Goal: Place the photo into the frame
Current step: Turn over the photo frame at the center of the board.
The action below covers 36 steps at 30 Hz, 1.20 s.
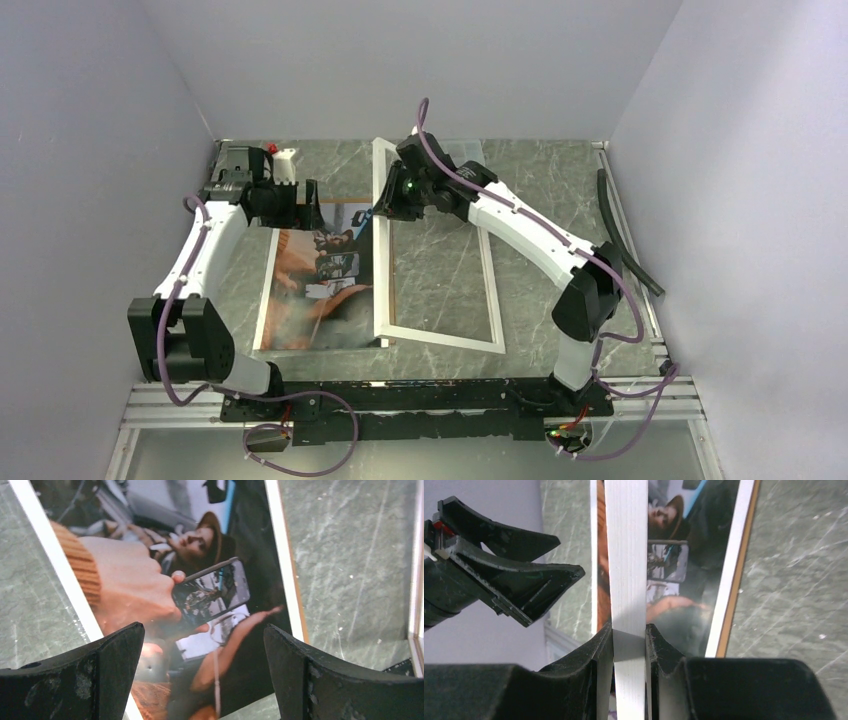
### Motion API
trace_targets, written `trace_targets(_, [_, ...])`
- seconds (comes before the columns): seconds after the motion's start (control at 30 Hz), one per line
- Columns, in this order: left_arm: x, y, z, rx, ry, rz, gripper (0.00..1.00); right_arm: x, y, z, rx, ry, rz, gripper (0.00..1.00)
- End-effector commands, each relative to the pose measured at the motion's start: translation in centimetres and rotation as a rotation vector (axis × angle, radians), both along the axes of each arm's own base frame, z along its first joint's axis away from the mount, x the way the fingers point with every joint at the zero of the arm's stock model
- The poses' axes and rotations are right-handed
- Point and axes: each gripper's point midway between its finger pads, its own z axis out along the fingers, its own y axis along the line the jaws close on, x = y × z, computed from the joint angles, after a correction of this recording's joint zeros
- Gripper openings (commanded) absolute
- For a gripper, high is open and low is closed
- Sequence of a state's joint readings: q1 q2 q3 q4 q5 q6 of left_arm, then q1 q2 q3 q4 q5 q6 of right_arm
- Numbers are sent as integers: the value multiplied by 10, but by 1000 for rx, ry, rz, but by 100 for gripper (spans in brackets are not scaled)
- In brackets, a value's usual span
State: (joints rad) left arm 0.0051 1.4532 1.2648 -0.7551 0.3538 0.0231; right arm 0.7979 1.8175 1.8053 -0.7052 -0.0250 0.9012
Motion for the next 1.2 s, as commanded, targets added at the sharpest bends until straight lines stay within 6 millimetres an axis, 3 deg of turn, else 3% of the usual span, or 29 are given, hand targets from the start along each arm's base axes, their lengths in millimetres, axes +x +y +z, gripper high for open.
trace_targets(0.0, [-9,-24,40,-41,-88,-84,95,-22,11,64,223,27,82,0])
trace_targets(0.27, [-14,-40,53,-55,-120,-119,95,-34,21,93,437,108,185,0])
trace_targets(0.4, [-12,-51,68,-61,-159,-145,95,-39,16,108,547,135,213,0])
trace_targets(0.57, [6,-76,84,-80,-218,-134,95,-40,2,117,643,165,220,0])
trace_targets(0.73, [26,-110,86,-46,-250,-165,95,-41,-15,115,716,184,234,2])
trace_targets(0.93, [40,-144,99,-78,-309,-185,95,-50,-27,117,764,203,335,18])
trace_targets(1.17, [45,-172,104,-49,-339,-224,95,-55,-53,102,656,176,308,56])
